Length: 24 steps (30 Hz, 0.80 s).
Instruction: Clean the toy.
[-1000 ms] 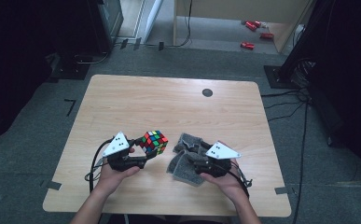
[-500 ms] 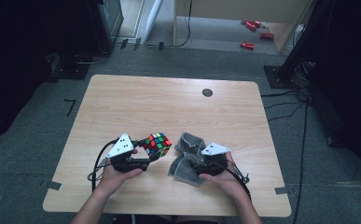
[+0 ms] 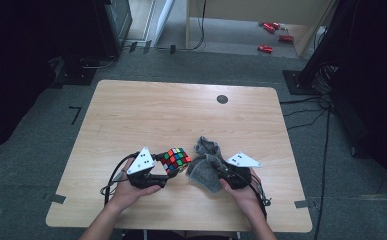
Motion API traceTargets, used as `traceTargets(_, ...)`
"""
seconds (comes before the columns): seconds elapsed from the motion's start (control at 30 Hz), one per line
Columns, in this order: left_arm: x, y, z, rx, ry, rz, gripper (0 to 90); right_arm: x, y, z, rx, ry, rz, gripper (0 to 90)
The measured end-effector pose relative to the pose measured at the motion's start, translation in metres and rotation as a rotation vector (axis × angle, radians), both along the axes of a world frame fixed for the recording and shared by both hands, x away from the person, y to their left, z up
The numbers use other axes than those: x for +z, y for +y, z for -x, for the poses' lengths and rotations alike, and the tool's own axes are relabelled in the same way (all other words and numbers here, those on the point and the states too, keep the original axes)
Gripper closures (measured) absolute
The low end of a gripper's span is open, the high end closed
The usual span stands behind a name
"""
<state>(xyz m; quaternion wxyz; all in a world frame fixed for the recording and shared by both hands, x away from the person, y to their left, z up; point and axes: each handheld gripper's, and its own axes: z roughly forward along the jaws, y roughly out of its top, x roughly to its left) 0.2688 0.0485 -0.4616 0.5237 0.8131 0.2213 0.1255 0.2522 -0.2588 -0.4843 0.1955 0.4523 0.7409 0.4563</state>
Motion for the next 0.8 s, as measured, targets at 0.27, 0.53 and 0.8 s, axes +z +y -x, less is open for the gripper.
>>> traceTargets(0.27,-0.004,-0.018,0.01,-0.052,-0.038,-0.05,34.3,0.064,0.03,0.038,0.104,-0.162,-0.203,73.2)
traceTargets(0.53,0.004,-0.015,0.016,-0.073,-0.069,0.024,34.5,0.056,0.037,0.037,0.144,-0.117,-0.314,73.2)
traceTargets(0.8,0.004,-0.015,0.016,-0.058,-0.081,0.008,34.6,0.045,0.027,0.029,0.021,-0.088,-0.187,72.8)
